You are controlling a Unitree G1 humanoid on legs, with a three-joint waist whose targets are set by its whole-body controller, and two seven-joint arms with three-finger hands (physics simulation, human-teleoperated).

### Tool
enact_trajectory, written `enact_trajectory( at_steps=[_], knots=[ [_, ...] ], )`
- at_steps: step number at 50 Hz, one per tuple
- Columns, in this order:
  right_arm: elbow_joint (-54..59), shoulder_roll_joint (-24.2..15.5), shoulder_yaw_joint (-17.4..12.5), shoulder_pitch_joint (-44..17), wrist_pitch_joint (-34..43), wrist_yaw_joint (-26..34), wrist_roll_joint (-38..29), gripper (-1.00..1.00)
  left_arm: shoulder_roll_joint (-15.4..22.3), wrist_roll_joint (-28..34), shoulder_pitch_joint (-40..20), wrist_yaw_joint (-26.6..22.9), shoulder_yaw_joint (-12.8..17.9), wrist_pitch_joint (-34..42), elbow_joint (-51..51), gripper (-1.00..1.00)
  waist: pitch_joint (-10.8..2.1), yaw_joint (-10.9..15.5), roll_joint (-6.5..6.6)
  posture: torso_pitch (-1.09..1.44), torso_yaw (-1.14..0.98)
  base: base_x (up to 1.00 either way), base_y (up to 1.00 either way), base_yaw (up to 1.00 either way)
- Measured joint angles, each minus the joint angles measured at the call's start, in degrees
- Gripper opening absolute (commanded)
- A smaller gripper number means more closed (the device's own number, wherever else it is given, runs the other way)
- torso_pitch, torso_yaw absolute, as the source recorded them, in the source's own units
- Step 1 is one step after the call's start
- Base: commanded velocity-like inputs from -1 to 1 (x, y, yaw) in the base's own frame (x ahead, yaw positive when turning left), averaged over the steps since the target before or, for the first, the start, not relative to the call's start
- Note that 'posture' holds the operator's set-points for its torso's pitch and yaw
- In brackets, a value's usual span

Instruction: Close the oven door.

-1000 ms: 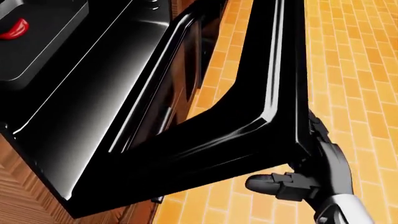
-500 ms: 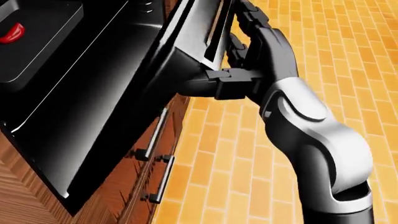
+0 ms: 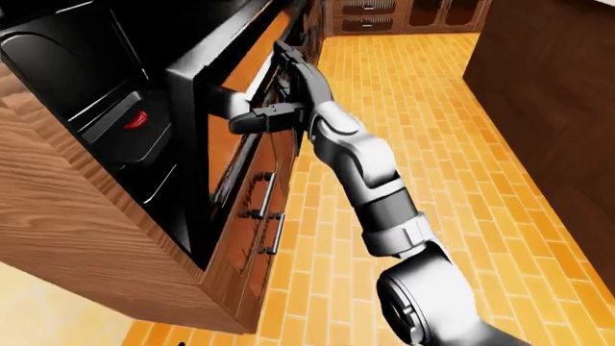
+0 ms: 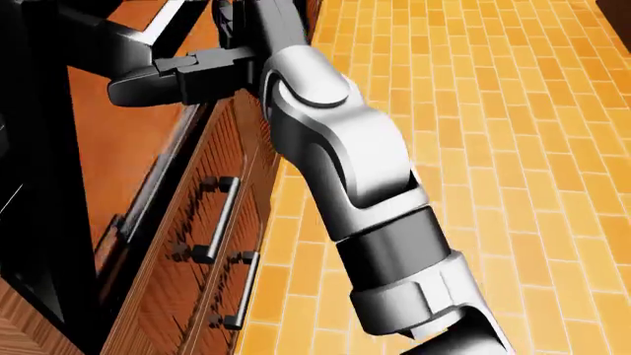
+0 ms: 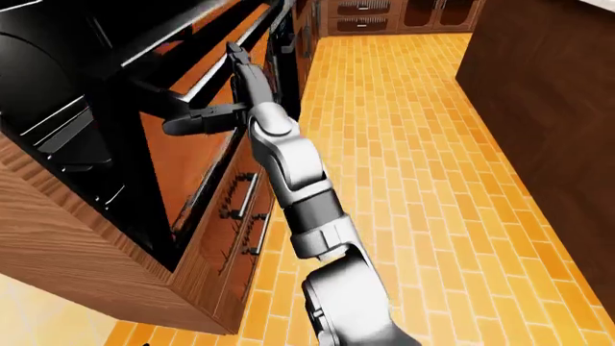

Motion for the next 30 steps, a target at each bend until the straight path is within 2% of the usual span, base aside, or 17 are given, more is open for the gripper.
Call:
enact_trajectory(
  at_steps=[9, 22, 26, 30],
  knots=[
    [8.96, 4.43, 0.64, -5.07, -6.07, 0.28, -3.03, 1.0, -0.08, -0.26, 0.11, -0.03, 0.0, 0.03, 0.12, 1.0, -0.17, -0.84, 0.9, 0.0, 0.0, 0.0, 0.0, 0.0],
    [12.31, 13.06, 2.78, -8.48, -7.26, 1.31, -7.44, 1.0, 0.13, -0.68, -0.26, -0.57, 0.2, 0.12, -0.02, 1.0, -0.44, -2.07, 2.59, 0.0, 0.0, 0.0, 0.0, 0.0],
    [10.82, 15.81, 4.18, -7.23, -5.53, 2.94, -8.18, 1.0, 0.23, -0.68, -0.34, -0.75, 0.36, 0.23, -0.02, 1.0, -0.24, -2.15, 2.99, 0.0, 0.0, 0.0, 0.0, 0.0],
    [6.64, 20.16, 8.14, -1.77, 1.33, 5.71, -9.88, 1.0, 0.24, -0.68, -0.51, -0.75, 0.43, 0.09, -0.25, 1.0, 0.55, -1.94, 3.07, 0.0, 0.0, 0.0, 0.0, 0.0]
  ],
)
